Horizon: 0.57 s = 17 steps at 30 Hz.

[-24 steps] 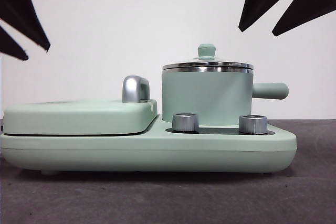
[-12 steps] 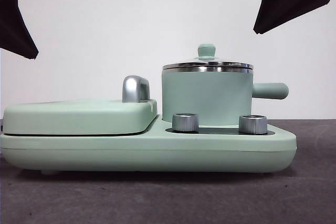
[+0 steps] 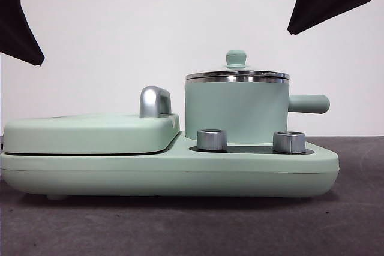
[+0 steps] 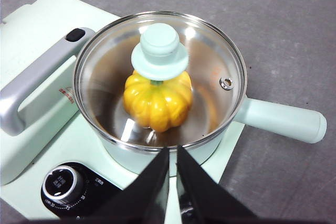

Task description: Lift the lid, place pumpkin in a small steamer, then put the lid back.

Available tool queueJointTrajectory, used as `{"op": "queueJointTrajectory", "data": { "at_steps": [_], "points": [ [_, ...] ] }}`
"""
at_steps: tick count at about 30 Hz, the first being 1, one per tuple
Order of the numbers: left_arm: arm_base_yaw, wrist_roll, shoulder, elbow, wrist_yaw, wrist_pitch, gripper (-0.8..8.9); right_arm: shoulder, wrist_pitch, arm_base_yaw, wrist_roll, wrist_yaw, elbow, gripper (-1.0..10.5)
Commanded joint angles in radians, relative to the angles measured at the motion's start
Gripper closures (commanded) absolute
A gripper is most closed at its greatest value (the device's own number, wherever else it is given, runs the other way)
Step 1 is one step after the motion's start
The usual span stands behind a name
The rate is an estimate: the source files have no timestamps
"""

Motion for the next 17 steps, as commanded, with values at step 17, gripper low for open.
{"op": "queueJointTrajectory", "data": {
  "at_steps": [17],
  "points": [
    [0.239, 0.049, -0.689, -0.593, -0.133, 0.396, 8.04, 0.007, 0.010, 0.007, -0.004, 0.002, 0.005, 9.3]
  ]
}}
